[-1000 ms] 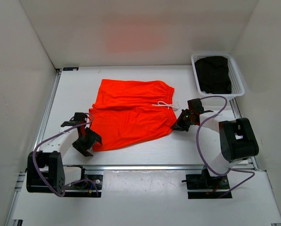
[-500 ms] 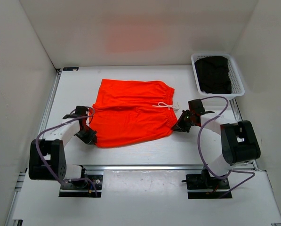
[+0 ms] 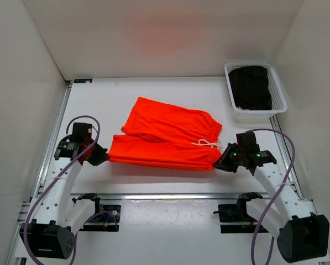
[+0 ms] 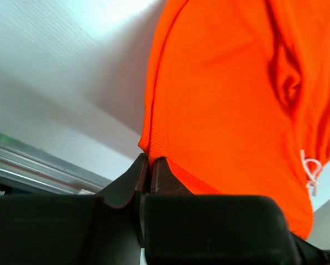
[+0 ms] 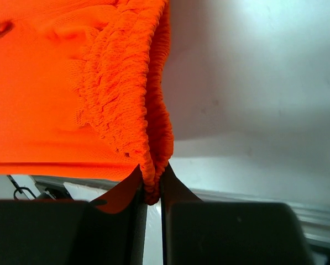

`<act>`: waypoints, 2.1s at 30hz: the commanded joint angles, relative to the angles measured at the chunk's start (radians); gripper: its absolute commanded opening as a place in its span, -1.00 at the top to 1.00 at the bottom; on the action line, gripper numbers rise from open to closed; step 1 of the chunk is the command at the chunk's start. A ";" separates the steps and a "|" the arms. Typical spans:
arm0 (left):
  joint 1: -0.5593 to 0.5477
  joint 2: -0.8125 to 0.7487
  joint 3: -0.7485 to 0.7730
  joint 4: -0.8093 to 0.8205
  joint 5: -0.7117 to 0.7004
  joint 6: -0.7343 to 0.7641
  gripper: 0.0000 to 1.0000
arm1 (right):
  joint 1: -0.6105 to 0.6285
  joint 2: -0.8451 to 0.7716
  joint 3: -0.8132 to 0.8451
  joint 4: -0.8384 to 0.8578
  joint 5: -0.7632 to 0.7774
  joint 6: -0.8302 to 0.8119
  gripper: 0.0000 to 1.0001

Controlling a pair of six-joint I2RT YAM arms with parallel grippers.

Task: Fold and stack the shorts
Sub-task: Fold the shorts

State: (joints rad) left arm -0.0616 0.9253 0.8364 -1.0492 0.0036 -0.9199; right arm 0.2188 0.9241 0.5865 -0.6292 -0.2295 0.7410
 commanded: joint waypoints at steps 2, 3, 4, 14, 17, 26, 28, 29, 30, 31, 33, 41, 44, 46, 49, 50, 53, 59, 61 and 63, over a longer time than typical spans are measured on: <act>0.000 -0.020 0.134 -0.054 -0.002 0.030 0.80 | -0.006 -0.083 0.055 -0.208 0.070 -0.006 1.00; 0.000 -0.005 0.195 -0.054 -0.002 0.044 0.80 | -0.006 -0.094 0.074 -0.239 0.084 -0.006 1.00; 0.000 0.016 0.229 -0.045 0.007 0.058 0.80 | -0.006 -0.105 0.094 -0.250 0.096 0.006 1.00; -0.032 0.467 0.685 0.026 -0.002 0.144 0.80 | -0.006 0.169 0.416 -0.296 0.274 0.006 1.00; -0.056 0.614 0.805 0.049 -0.002 0.153 0.80 | -0.006 0.272 0.504 -0.296 0.295 0.006 1.00; -0.113 1.179 1.370 0.049 0.062 0.228 0.50 | -0.114 0.573 0.671 -0.199 0.256 0.040 0.70; -0.126 1.353 1.539 -0.006 0.096 0.237 -0.28 | -0.160 0.646 0.729 -0.152 0.225 0.054 0.25; -0.126 1.398 1.686 -0.032 0.111 0.248 -0.76 | -0.173 0.663 0.749 -0.112 0.182 0.064 0.13; -0.126 1.426 1.730 -0.043 0.127 0.262 -0.96 | -0.185 0.673 0.765 -0.112 0.173 0.064 -0.03; -0.126 1.426 1.741 -0.043 0.137 0.271 -1.00 | -0.185 0.673 0.779 -0.112 0.173 0.064 -0.17; -0.135 1.370 1.625 0.006 0.127 0.298 -1.00 | -0.174 0.641 0.768 -0.096 0.163 0.043 -0.22; -0.159 1.036 1.072 0.083 0.075 0.375 -1.00 | -0.164 0.476 0.477 -0.064 0.219 -0.031 -0.09; -0.159 0.974 0.850 0.139 0.045 0.375 -1.00 | -0.164 0.467 0.391 -0.009 0.116 -0.054 -0.40; -0.159 0.952 0.735 0.163 0.059 0.375 -1.00 | -0.164 0.481 0.368 0.023 0.085 -0.054 -0.57; -0.170 0.968 0.657 0.186 0.069 0.385 -1.00 | -0.164 0.521 0.358 0.072 0.044 -0.054 -0.59; -0.170 0.981 0.639 0.202 0.049 0.385 -1.00 | -0.164 0.545 0.358 0.088 0.033 -0.045 -0.59; -0.170 1.015 0.615 0.216 0.049 0.385 -1.00 | -0.164 0.602 0.348 0.153 0.033 -0.045 -0.59; -0.170 1.135 0.679 0.239 0.015 0.375 -1.00 | -0.164 0.728 0.386 0.230 0.101 -0.045 -0.51; -0.170 1.144 0.701 0.239 0.029 0.375 -1.00 | -0.164 0.768 0.395 0.230 0.110 -0.045 -0.40; -0.170 1.162 0.745 0.239 0.045 0.366 -0.83 | -0.164 0.782 0.406 0.241 0.139 -0.045 -0.23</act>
State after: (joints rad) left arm -0.2276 2.0674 1.5269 -0.8547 0.0429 -0.5507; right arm 0.0536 1.6657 0.9623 -0.4587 -0.1493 0.7036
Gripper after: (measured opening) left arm 0.935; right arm 0.634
